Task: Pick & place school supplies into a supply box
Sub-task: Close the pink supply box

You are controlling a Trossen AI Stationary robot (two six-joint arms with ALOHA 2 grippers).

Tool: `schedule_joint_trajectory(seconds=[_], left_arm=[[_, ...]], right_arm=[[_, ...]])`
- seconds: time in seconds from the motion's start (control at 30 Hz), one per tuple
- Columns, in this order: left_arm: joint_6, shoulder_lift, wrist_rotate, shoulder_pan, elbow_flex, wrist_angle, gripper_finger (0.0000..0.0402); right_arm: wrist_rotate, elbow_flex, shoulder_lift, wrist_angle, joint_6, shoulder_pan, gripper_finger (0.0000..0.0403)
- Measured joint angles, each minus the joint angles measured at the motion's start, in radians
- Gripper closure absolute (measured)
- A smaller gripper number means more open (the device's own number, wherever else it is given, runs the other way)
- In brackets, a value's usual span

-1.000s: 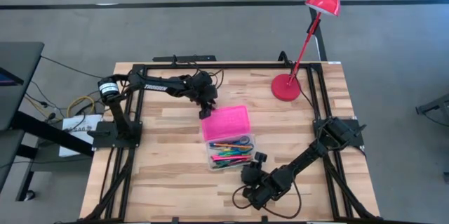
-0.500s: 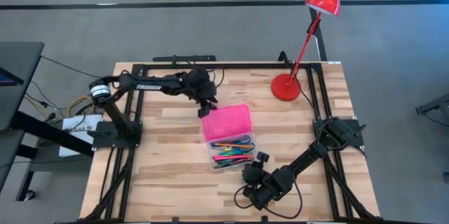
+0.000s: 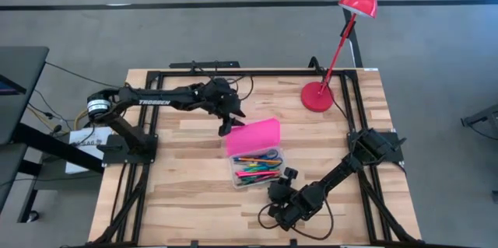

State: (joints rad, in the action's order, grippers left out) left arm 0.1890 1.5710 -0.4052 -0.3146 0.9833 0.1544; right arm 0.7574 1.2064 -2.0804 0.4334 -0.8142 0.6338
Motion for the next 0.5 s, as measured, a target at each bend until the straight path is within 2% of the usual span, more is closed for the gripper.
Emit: schedule_joint_trajectory(seconds=[0.13, 0.33, 0.5], left_arm=[[0.000, -0.002, 0.021, 0.044, 0.002, -0.007, 0.0235], [0.000, 0.006, -0.020, 0.111, -0.004, -0.011, 0.0235], [0.015, 0.007, 0.085, 0.159, -0.004, 0.013, 0.0235]], right_arm=[[-0.001, 0.000, 0.000, -0.016, 0.010, -0.016, 0.0286], [0.031, -0.002, -0.001, -0.018, 0.021, -0.047, 0.0286], [0.019, -0.002, -0.001, -0.030, 0.024, -0.065, 0.0286]])
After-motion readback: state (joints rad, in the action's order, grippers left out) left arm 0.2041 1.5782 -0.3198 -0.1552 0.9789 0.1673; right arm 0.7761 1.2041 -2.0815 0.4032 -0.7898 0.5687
